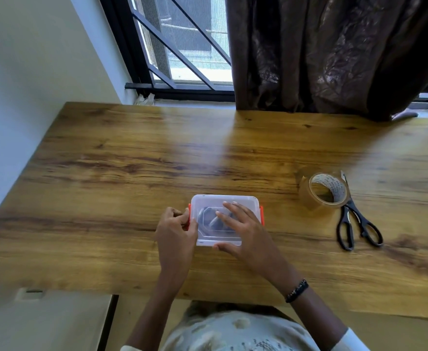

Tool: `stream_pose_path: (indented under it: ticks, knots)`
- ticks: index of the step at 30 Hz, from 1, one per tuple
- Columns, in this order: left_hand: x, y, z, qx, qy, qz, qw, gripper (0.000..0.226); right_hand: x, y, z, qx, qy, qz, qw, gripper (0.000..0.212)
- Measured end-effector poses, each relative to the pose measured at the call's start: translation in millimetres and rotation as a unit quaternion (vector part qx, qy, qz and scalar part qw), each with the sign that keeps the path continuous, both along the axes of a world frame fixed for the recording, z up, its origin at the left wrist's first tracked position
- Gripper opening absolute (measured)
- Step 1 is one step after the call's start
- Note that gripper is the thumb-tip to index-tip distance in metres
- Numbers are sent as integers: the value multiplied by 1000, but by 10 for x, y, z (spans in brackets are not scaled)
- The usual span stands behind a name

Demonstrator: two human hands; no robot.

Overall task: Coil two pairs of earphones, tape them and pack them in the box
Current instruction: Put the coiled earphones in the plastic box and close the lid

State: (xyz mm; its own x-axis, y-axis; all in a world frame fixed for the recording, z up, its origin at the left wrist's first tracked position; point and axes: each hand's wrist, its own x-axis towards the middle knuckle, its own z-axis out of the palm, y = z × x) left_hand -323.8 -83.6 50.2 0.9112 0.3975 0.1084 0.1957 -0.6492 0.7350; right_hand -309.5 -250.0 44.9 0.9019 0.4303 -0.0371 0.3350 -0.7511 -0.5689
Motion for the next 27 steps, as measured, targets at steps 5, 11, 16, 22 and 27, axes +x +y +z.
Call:
stream_pose_path:
  ticks: [5, 11, 16, 22, 27]
  knots:
    - [1, 38, -12, 1, -1, 0, 1000, 22, -9, -9, 0, 7, -6, 3, 1000, 72]
    - [-94, 175, -38, -109, 34, -13, 993, 45, -69, -266, 114, 148, -33, -152, 977, 51]
    - [-119, 159, -65, -194, 72, -5, 978, 43, -110, -557, 65, 172, 97, -231, 953, 54]
    - [-110, 74, -55, -178, 73, 0, 981, 41, -100, -582, 42, 205, 123, -230, 943, 53]
    - [-44, 17, 1, -181, 53, 1, 982, 40, -3, -640, 81, 218, 100, -237, 941, 51]
